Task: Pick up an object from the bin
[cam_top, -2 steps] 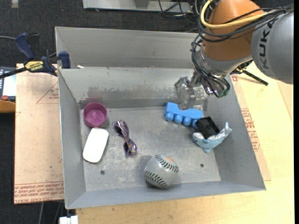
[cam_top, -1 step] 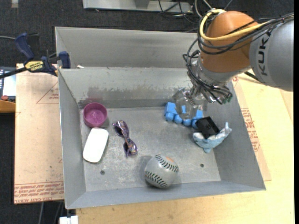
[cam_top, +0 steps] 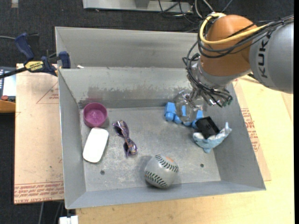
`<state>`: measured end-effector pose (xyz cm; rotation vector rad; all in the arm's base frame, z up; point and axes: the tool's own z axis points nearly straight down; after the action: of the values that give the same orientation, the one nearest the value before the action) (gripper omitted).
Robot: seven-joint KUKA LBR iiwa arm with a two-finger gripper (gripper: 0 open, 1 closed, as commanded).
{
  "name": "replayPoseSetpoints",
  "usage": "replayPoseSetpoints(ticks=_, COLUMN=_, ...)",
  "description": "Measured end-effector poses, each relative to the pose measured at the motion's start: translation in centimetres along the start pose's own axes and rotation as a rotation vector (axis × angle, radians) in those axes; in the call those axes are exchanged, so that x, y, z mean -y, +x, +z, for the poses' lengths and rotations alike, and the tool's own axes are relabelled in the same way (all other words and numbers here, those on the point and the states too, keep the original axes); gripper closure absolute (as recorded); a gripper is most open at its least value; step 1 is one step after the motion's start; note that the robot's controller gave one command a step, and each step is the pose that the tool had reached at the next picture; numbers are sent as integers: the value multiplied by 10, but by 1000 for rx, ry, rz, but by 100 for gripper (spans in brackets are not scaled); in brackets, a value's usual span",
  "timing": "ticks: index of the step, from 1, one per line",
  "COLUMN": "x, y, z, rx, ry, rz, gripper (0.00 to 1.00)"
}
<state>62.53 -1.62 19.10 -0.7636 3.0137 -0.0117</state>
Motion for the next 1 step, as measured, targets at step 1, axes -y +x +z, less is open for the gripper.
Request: replayPoseSetpoints(ticks=1, x=80, y=10, z=-97, rx=9, ry=6, rz=9, gripper=100)
